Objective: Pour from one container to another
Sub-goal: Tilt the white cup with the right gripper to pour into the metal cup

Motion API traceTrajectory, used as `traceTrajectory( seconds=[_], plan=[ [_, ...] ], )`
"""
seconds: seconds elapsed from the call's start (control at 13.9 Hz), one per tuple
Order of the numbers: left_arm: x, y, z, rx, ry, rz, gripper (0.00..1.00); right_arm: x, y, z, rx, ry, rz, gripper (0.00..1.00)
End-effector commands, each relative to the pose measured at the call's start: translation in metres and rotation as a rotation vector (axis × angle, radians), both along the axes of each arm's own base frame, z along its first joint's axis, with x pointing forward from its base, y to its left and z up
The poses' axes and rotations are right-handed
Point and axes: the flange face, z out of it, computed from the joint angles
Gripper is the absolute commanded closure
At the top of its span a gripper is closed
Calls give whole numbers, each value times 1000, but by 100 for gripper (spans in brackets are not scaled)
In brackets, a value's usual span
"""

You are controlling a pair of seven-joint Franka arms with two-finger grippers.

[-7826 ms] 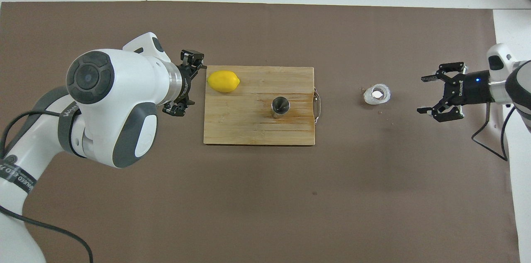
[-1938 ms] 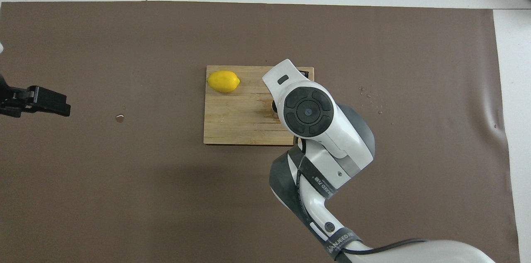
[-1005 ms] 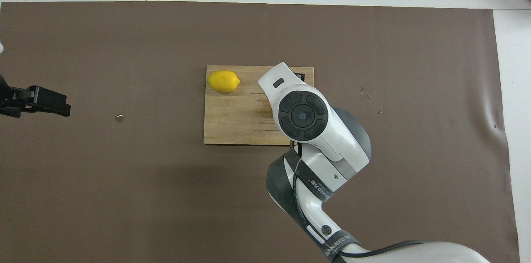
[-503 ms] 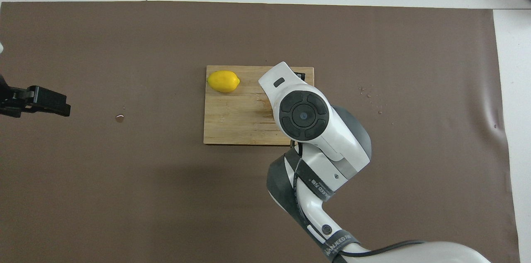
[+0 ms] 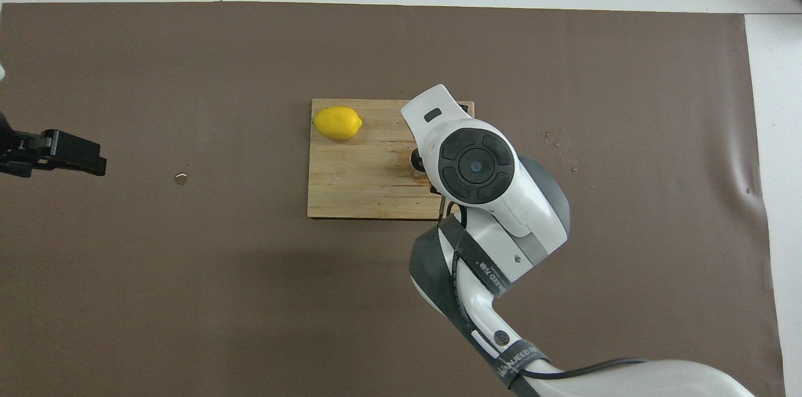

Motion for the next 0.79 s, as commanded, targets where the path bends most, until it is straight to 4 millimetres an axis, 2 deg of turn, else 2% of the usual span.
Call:
traceTrajectory(
  seconds=[0.0, 0.43, 0.72],
  plan=[
    [-7, 4, 3, 21, 4, -1, 0, 0, -4, 7, 65, 7, -49, 79],
    [-7, 4, 3, 21, 4, -1, 0, 8, -27, 25, 172, 33, -163, 79],
    [-7, 4, 3, 21, 4, -1, 0, 26, -61, 32, 301, 61, -291, 79]
  ],
)
